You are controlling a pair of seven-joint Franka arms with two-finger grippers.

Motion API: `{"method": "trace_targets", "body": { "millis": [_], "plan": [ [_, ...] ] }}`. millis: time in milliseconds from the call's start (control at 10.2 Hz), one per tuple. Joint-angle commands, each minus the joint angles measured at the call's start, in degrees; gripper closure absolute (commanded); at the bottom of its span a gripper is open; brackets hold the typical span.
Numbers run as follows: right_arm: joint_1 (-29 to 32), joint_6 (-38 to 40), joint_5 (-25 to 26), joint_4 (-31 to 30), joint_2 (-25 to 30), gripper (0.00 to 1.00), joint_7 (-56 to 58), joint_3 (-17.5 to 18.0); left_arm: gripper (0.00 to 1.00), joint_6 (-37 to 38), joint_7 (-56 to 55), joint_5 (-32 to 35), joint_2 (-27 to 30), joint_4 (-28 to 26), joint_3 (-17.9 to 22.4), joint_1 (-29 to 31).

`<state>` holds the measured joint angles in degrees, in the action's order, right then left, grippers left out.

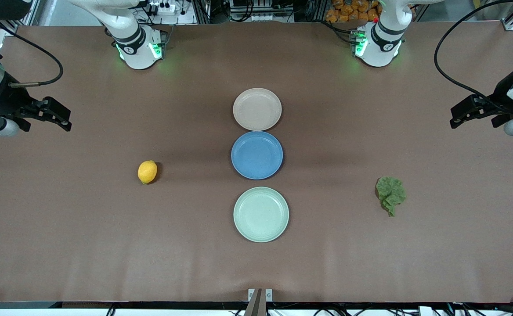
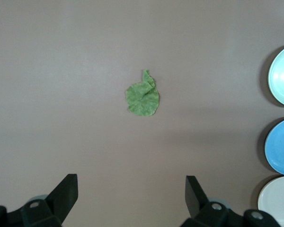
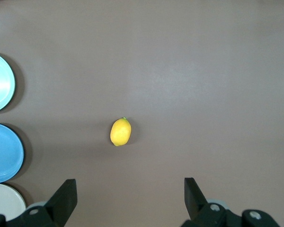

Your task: Pick lemon and lettuce from plates

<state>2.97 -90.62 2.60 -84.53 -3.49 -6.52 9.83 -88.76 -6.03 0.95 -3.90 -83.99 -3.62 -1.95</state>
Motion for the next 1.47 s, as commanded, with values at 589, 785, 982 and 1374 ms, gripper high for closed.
{"method": "trace_targets", "body": {
  "millis": [589,785,982,1374],
  "plan": [
    [0.6,0.2,-0.3,0.1,0.2,0.0,0.7,-0.5,0.0,1.0,1.3,-1.1,2.0,-0.8,0.3,0.0],
    [0.6,-0.2,-0.4,0.0,0.2,0.0,0.7,-0.5,0.0,0.9,0.5,-1.1,2.1,-0.6,0.3,0.4],
    [0.7,-0.3,-0.4,0.0,0.2,0.0,0.7,-0.5,0.0,1.0,-0.8,-0.5,2.3,-0.6,0.0,0.4],
    [1.2,0.0,-0.5,0.1,0.2,0.0,0.8,-0.5,0.0,1.7,-3.7,-0.1,2.5,-0.7,0.1,0.3]
  ]
}}
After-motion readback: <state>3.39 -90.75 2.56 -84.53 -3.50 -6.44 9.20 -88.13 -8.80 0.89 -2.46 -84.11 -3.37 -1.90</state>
